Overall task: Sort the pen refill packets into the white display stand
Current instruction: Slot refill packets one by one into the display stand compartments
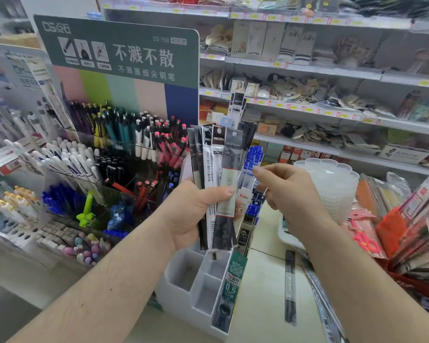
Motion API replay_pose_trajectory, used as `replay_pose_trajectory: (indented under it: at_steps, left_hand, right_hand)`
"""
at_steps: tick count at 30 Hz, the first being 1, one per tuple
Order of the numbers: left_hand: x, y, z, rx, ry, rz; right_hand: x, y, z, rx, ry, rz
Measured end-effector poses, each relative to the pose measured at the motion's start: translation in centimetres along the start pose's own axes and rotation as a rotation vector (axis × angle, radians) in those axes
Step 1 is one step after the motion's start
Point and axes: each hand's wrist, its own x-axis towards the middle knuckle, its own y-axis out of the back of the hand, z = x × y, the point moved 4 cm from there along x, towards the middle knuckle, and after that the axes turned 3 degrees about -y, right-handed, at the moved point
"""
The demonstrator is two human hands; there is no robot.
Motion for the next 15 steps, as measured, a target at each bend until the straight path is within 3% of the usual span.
replay_pose_trajectory:
  at_steps: [3,10,15]
  left_hand:
    - [0.1,-0.2,-0.3,0.052,-0.002,-0.058]
    - [0.1,0.0,-0.3,0.064,0.031,-0.065]
    - [0.0,-0.1,-0.5,0.000,0.082,-0.059]
  right_hand:
    - [-1.4,-1.9,-1.3,0.014,0.071,-0.116]
    - [-1.6,-2.1,-1.2,0.030,0.104,-0.095]
    - [-1.6,-0.7,-1.4,0.392,-0.021,-0.038]
